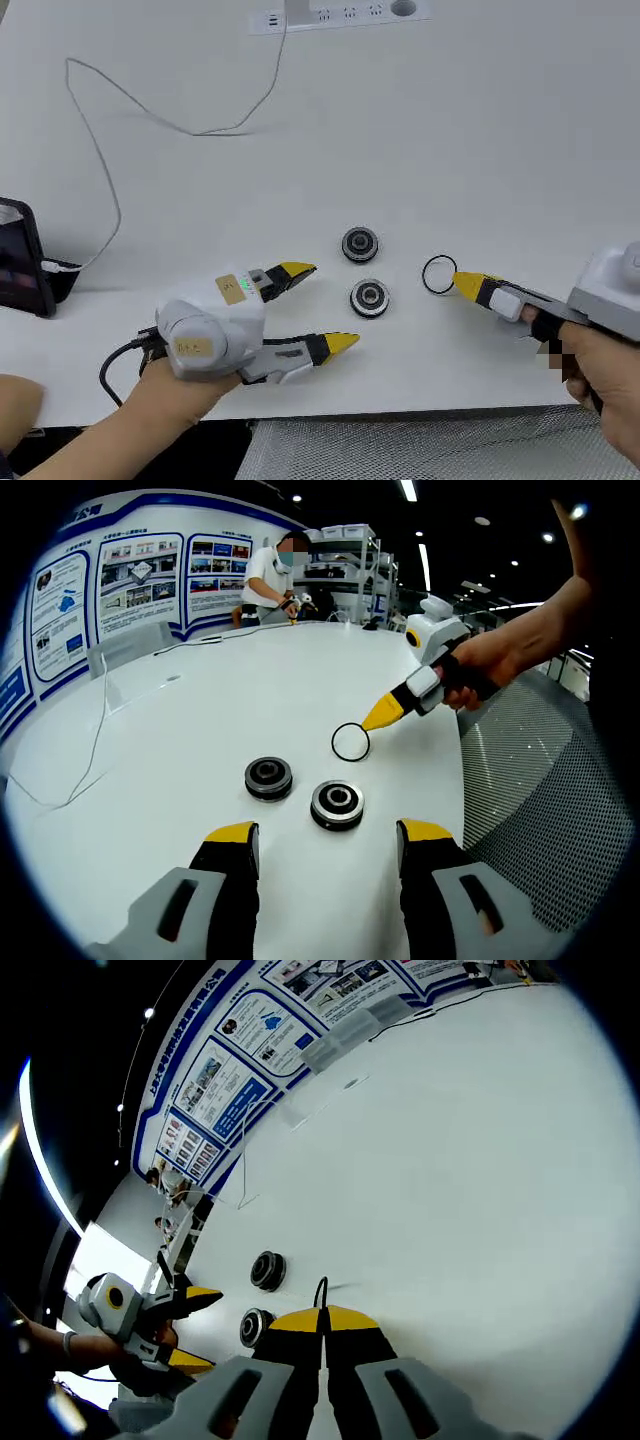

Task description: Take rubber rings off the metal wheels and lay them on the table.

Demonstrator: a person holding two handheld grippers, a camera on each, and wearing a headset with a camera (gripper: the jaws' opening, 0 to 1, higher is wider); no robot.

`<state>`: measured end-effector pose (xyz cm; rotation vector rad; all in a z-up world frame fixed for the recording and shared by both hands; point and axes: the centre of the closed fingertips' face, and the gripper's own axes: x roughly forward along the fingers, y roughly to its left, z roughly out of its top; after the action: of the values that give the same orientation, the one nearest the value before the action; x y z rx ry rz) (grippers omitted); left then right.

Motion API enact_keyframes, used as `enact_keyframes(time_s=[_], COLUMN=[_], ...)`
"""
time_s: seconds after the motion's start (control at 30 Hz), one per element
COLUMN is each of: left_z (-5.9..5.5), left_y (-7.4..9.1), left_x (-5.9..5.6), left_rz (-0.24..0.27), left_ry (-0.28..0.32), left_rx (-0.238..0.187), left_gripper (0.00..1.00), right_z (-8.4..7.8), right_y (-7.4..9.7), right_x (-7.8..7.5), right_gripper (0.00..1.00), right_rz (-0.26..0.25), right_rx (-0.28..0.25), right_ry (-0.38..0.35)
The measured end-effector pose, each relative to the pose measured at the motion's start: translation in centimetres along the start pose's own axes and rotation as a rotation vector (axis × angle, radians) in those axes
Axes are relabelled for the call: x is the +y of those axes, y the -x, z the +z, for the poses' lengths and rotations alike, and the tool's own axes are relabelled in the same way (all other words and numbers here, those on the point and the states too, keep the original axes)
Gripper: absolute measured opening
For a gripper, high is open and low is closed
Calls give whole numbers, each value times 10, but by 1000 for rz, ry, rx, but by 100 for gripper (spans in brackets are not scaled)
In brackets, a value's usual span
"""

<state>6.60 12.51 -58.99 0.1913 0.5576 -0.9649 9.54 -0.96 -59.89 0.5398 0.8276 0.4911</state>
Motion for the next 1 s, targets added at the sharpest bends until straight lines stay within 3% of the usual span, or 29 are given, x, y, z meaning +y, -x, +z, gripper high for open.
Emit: enact_keyframes(time_s=[0.3, 0.63, 0.73, 1.0], left_z=[0, 1, 1, 9], left_y=[0, 0, 0, -5], left_x=[2, 6, 6, 1], left_rz=[5, 16, 15, 0], left_ry=[4, 10, 9, -12], left_rx=[1, 0, -2, -8], left_gripper=[56, 57, 56, 50], right_z=[-1, 3, 3, -6], right_y=[-1, 2, 4, -2], right_x=[-3, -11, -8, 18], right_gripper=[9, 24, 24, 23], right_rz=[-26, -70, -65, 15], right_rx=[12, 6, 2, 22], right_ry=[78, 150, 158, 140])
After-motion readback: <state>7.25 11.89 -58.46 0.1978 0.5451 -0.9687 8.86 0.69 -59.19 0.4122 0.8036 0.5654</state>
